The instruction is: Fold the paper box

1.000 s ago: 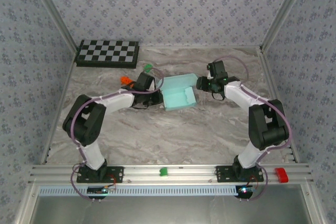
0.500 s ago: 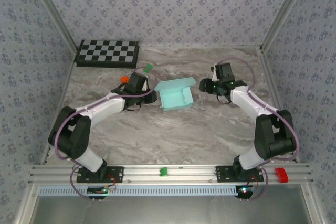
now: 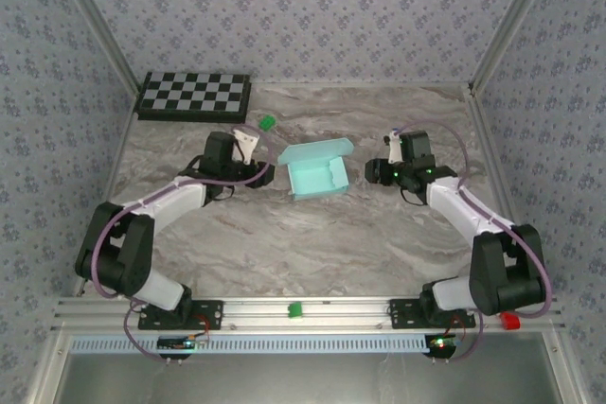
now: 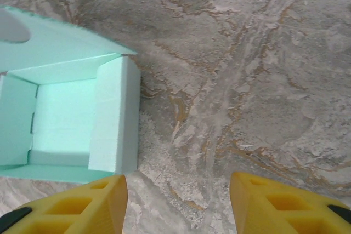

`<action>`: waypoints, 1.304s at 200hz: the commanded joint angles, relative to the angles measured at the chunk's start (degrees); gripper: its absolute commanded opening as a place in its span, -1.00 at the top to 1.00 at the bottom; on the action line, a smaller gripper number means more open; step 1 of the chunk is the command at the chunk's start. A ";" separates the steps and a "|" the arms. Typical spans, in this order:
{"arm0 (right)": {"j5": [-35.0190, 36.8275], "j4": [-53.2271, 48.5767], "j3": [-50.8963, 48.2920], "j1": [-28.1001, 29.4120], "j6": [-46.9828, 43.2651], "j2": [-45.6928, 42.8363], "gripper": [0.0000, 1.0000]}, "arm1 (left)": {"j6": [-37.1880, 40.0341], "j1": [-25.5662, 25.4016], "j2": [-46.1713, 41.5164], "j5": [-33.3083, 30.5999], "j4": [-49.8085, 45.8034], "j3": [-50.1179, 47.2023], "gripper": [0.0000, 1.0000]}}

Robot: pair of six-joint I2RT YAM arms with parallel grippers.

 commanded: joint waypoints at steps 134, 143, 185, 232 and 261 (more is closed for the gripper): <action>-5.82 6.13 -3.49 0.23 1.21 -0.49 -0.08 | 20.91 3.56 12.10 20.38 18.16 4.53 -0.01; -5.77 6.13 -3.49 0.31 1.18 -0.31 -0.08 | 20.45 3.56 12.59 20.63 18.77 4.92 0.01; -5.38 5.80 -3.38 0.49 1.41 0.77 -0.08 | 19.41 3.56 14.06 22.61 19.53 6.58 0.13; -5.99 6.14 -3.06 1.02 2.77 2.77 -0.08 | 20.20 3.17 15.16 24.31 17.29 8.19 0.35; -6.37 7.30 -2.83 1.84 3.75 4.30 -0.08 | 20.18 2.95 15.60 24.81 16.90 8.96 0.46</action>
